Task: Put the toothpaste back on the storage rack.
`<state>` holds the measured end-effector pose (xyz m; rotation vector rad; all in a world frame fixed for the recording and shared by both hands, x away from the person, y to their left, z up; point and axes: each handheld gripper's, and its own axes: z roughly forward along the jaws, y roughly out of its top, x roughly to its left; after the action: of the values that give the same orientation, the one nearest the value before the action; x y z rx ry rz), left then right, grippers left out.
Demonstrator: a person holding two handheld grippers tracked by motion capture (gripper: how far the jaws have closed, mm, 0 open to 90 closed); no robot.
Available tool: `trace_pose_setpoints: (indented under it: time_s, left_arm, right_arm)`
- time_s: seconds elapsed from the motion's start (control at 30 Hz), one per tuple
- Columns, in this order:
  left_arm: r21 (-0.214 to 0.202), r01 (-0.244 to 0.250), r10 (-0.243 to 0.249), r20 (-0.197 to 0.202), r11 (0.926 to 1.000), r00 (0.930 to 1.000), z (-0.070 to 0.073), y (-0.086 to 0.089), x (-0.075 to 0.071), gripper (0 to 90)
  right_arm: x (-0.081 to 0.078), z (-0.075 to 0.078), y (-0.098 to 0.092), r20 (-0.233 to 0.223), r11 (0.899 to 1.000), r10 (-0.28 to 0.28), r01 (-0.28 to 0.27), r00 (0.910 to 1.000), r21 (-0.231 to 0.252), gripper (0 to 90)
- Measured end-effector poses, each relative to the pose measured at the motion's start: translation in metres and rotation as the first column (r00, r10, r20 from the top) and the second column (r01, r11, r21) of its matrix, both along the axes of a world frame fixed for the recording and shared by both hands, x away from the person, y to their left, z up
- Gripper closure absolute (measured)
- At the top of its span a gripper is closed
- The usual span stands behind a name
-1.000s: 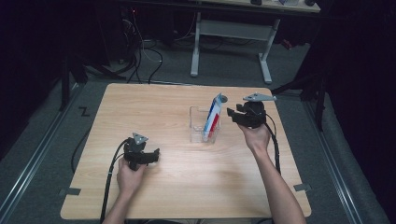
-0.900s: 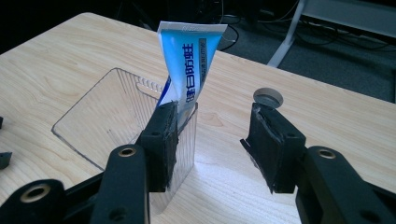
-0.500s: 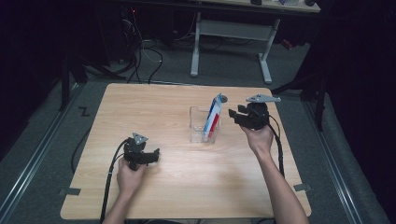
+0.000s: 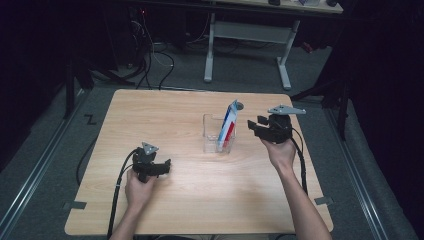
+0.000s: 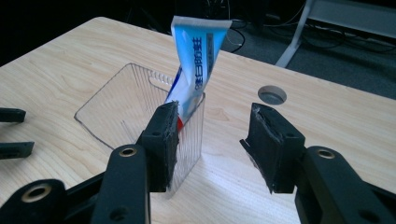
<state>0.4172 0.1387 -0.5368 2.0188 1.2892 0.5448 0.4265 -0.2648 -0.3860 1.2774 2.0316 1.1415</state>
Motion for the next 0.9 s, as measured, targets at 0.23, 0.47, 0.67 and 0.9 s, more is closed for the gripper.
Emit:
trace_pose_setpoints:
  time_s: [0.23, 0.47, 0.67, 0.9]
  left_arm:
    - [0.0, 0.0, 0.0, 0.0, 1.0, 1.0, 0.0, 0.0, 0.0, 15.6]
    - [0.0, 0.0, 0.0, 0.0, 1.0, 1.0, 0.0, 0.0, 0.0, 15.6]
    - [0.0, 0.0, 0.0, 0.0, 1.0, 1.0, 0.0, 0.0, 0.0, 15.6]
    - [0.0, -0.001, 0.001, 0.0, 1.0, 1.0, 0.0, 0.0, 0.0, 15.6]
  right_arm:
    - [-0.01, -0.004, -0.012, 0.017, 0.999, -0.021, 0.021, 0.9996, 0.03, 53.9]
    - [-0.019, -0.008, -0.021, 0.015, 0.998, -0.036, 0.035, 0.9993, 0.049, 54.4]
    - [-0.024, -0.013, -0.024, 0.008, 0.998, -0.038, 0.037, 0.9993, 0.047, 54.4]
    - [-0.029, -0.02, -0.029, -0.008, 0.998, -0.044, 0.044, 0.999, 0.052, 54.4]
